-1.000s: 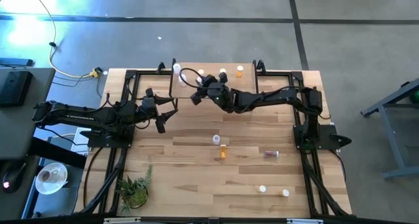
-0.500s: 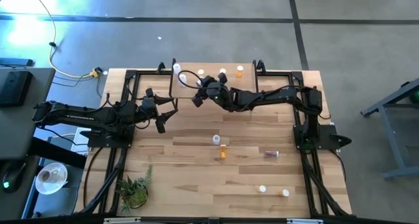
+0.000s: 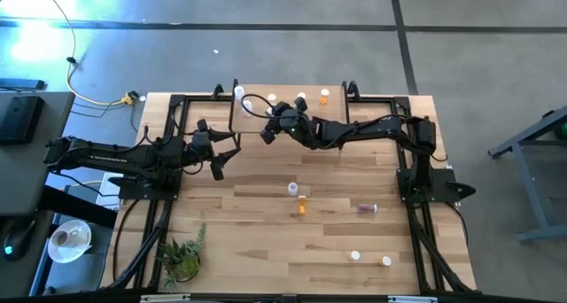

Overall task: Pick and place medicine bottles onto shelf by color
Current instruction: Put the top yellow pill bottle on the shelf aligned with the other yellow pill bottle, then adjust the transparent pill bottle on the shelf, then put the bottom orange pill bottle on the shelf aligned with the other orange pill bottle

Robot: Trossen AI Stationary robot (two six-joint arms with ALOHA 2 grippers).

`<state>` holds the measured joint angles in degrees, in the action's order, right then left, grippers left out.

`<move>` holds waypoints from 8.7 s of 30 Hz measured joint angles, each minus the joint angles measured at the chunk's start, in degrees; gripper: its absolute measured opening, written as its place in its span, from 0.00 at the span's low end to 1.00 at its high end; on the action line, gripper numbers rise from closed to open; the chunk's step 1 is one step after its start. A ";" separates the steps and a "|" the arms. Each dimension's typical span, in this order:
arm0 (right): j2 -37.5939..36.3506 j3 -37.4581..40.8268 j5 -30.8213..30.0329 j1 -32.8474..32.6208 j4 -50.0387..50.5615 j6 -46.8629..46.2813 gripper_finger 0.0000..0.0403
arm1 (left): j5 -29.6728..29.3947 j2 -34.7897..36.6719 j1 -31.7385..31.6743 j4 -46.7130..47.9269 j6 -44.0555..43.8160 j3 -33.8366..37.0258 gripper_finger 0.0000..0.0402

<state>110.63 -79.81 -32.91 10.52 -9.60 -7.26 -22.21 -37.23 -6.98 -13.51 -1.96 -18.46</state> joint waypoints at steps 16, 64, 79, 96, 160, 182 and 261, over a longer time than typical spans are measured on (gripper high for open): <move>0.00 0.00 -0.75 -0.02 0.08 -0.25 0.36 | 0.04 0.00 0.02 0.03 0.00 0.00 0.62; -0.04 -12.02 -4.10 -2.82 12.08 7.29 0.39 | 0.36 0.02 0.00 4.04 -0.90 0.02 0.62; -0.04 -26.58 9.41 -1.81 26.67 10.37 0.39 | 0.36 0.02 -0.18 11.22 -0.38 0.02 0.62; -0.04 -39.98 17.75 6.77 32.89 14.75 0.39 | -4.14 0.02 -0.65 15.04 -0.42 0.02 0.62; 4.14 -52.92 12.96 7.87 50.14 17.65 0.39 | -10.18 -20.43 -16.31 -6.10 0.35 -10.45 0.61; 4.24 -52.92 13.11 8.61 54.87 16.29 0.39 | -18.93 -34.71 -17.97 -6.06 -5.60 -14.78 0.61; 2.76 -52.85 9.93 7.48 62.86 16.52 0.39 | -31.50 -24.68 -9.80 2.71 -0.83 -14.73 0.61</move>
<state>113.39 -132.66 -22.97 18.01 53.26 9.26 -53.71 -61.91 -16.79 -10.79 -2.79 -33.19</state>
